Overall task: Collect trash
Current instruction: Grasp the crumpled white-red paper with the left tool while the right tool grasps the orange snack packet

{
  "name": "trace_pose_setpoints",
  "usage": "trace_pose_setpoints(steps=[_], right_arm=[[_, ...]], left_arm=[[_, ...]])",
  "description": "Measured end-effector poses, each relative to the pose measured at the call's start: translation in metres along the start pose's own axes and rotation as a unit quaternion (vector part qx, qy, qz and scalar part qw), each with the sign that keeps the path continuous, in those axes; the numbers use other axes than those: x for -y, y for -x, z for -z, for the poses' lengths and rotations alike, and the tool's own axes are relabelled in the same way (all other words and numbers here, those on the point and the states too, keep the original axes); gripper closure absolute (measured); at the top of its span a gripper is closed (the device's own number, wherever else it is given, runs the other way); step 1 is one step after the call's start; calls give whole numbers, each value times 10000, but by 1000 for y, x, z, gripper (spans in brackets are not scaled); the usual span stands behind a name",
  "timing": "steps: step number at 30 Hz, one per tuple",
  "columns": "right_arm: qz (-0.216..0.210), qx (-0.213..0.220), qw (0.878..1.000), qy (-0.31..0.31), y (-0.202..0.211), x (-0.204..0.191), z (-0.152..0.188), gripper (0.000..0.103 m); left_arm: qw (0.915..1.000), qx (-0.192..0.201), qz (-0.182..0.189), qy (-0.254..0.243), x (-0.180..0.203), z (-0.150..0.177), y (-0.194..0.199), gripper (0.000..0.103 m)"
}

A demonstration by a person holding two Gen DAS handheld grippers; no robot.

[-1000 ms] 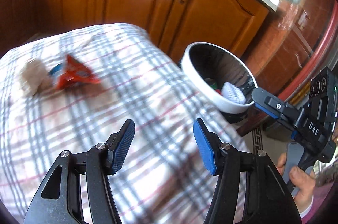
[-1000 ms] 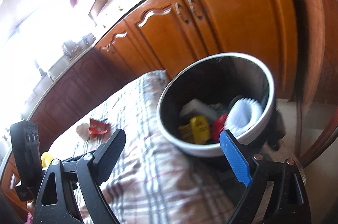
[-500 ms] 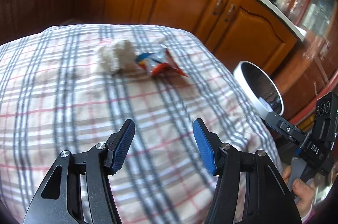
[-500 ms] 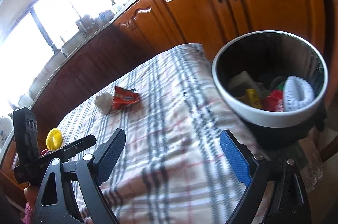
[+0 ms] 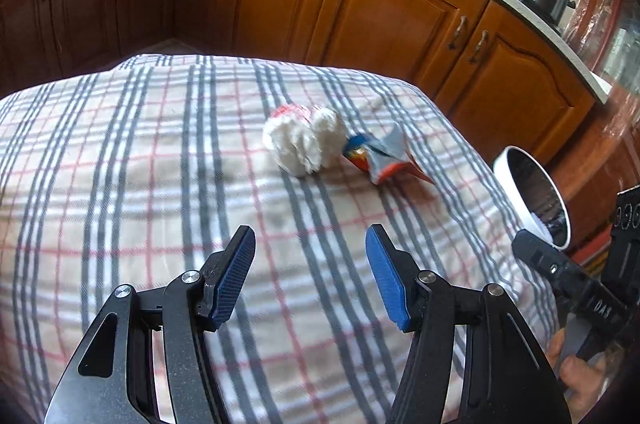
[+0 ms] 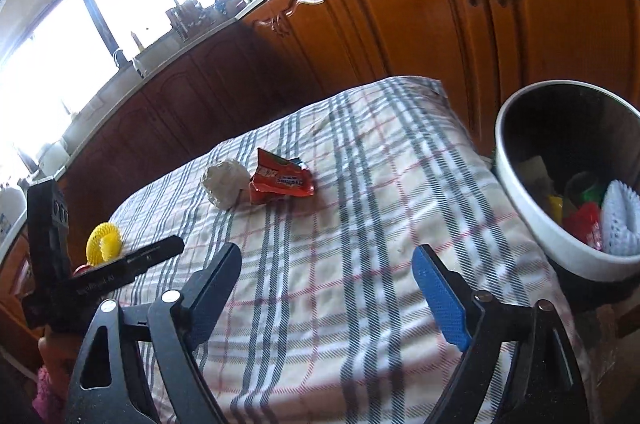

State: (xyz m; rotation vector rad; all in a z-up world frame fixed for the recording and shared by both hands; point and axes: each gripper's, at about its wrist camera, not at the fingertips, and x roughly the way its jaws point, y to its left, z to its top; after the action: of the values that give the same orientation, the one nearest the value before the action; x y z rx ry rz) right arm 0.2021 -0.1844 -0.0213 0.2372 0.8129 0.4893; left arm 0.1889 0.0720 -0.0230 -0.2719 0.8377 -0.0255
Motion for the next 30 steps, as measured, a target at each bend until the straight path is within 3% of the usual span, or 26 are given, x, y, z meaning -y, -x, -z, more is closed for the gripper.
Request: trace_pose_setpoints(steps=[18,20,22,24,30], right_arm=[[-151,-427,9886,1436,-79,-42,-38,56],[-97,-519,9848,1652,-87,-49,-38,65],[-48,-631,9826,1749,-94,-50,-37,87],[-11,-679,9827,1724,-96,-48,-35,102],[-59,-478,9879,1477,-72,-39,-31,103]], left_arm=[[9993,-253,30,-286,-15,-57,-66,46],[9991,-274,51,-322,-14,-58,-71,61],[9987,-353,98,-354,-11,-58,-75,72],[9986,-327,104,-408,-7,-56,-75,78],[9980,-275,272,-501,2,-47,-64,84]])
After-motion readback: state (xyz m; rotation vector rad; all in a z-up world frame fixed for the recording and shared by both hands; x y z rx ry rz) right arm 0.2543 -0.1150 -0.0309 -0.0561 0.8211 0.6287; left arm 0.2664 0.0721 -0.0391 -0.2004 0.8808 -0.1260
